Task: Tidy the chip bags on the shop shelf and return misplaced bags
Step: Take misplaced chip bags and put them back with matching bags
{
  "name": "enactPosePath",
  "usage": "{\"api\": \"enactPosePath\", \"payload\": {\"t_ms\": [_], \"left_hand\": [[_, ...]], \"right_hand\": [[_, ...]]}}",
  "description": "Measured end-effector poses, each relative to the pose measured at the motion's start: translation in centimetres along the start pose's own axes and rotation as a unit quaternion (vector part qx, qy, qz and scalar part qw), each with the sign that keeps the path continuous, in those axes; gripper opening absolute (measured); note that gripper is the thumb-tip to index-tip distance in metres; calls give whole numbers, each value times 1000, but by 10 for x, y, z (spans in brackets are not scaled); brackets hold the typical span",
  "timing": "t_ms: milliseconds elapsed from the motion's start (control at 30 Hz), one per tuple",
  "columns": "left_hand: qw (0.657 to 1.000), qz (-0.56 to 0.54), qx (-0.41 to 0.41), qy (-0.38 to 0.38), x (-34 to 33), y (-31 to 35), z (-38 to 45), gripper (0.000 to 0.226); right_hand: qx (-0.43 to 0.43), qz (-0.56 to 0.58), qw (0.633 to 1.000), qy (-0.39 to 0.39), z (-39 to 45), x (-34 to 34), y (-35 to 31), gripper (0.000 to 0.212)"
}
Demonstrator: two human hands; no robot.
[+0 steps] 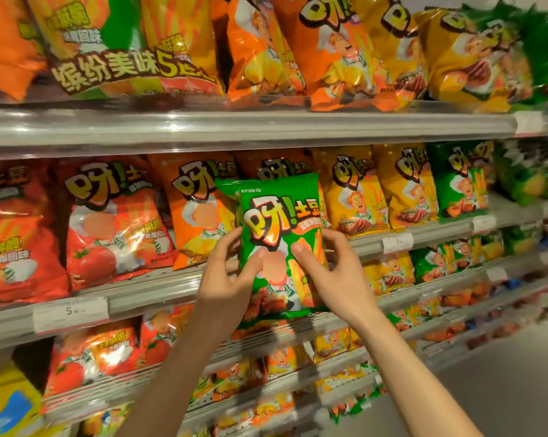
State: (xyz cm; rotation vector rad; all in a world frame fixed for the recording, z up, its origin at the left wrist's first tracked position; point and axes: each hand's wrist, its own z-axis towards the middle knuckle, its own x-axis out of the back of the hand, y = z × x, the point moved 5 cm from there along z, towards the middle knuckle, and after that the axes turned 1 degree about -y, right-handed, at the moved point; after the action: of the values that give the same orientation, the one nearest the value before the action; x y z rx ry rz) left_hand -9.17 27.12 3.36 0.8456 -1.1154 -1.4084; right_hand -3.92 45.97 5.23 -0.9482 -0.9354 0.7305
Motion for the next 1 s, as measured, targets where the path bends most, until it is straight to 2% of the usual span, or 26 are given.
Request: {"api": "enactPosePath", "payload": {"t_ms": [200, 267, 400, 467, 500, 567, 600, 633, 667, 700, 733, 800, 900, 1000], "left_hand": [[999, 53, -4, -3, 6, -12, -38, 47], [998, 58, 1, -9, 0, -14, -51, 53], [996, 80, 30, -22, -28, -19, -76, 32], [995, 81, 31, -39, -50, -24, -87, 30], [995, 83, 41, -48, -63, -27, -92, 36], [993, 85, 66, -56, -93, -35, -103, 53], [992, 80, 77, -60, -111, -38, -108, 54], [991, 74, 87, -65, -131, -39, -114, 50], [990, 72, 91, -75, -154, -39, -119, 45], [989, 75, 95, -81, -178, -38, -124, 39], [989, 76, 95, -84, -203, -39, -127, 32], [989, 69, 97, -88, -252, -41, -131, 28], [985, 71, 104, -117, -322, -42, -132, 35], [982, 75, 106, -137, -381, -39, -125, 40]], "right_hand": [[-46, 23, 998, -24, -44, -8, 30, 55], [-60, 43, 997, -26, -57, -2, 39, 47], [-94, 54, 994, -24, -78, 25, 66, 42], [-107, 93, 989, -35, -87, 42, 82, 29], [-116, 129, 984, -44, -90, 52, 94, 19], [-114, 108, 987, -38, -97, 80, 115, 8], [-118, 107, 987, -37, -100, 97, 126, 8], [-139, 133, 981, -38, -103, 114, 140, 15], [-159, 166, 972, -48, -107, 131, 156, 30], [-162, 145, 975, -56, -111, 151, 168, 44], [-178, 124, 975, -51, -114, 173, 181, 48], [-192, 109, 975, -31, -116, 218, 207, 44], [-202, 124, 972, -2, -112, 279, 230, 29], [-212, 128, 969, 22, -105, 331, 251, 35]]}}
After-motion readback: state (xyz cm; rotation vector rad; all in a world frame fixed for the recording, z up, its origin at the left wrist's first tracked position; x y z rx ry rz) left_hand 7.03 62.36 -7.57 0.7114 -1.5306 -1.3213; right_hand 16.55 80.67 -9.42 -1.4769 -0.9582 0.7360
